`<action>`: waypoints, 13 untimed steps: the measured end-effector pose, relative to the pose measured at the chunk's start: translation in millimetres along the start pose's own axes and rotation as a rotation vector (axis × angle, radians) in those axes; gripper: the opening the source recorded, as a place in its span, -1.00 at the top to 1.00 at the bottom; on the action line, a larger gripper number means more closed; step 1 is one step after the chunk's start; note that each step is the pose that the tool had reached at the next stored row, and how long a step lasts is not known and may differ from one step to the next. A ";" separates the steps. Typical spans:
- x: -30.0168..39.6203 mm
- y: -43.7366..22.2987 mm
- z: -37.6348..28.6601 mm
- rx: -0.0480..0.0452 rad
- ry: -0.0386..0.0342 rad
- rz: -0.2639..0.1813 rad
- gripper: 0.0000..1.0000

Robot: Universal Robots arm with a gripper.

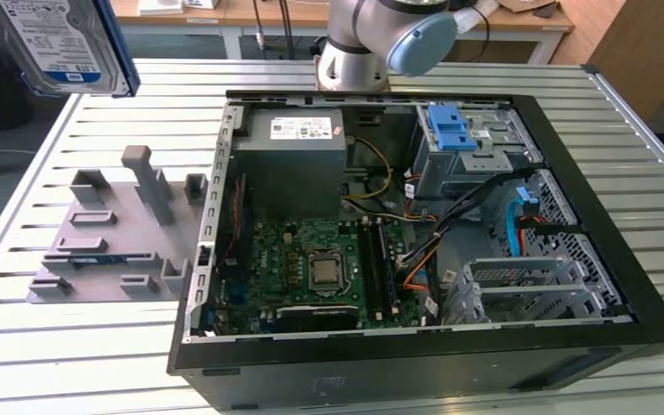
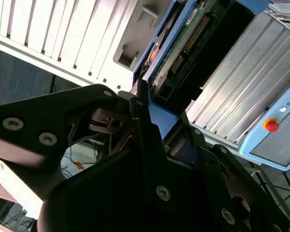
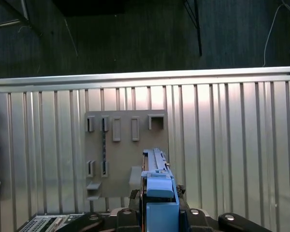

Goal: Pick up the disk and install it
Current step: 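Pick up the disk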

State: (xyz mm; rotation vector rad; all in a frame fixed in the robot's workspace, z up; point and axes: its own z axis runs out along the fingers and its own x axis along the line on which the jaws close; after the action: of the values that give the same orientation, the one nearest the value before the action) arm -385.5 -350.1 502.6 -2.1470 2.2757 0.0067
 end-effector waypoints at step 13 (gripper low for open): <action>5.3 -16.7 0.0 -0.0008 0.0000 0.000 0.27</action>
State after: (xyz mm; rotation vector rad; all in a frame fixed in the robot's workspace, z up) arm -369.1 -356.4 502.6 -2.1474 2.2761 0.0075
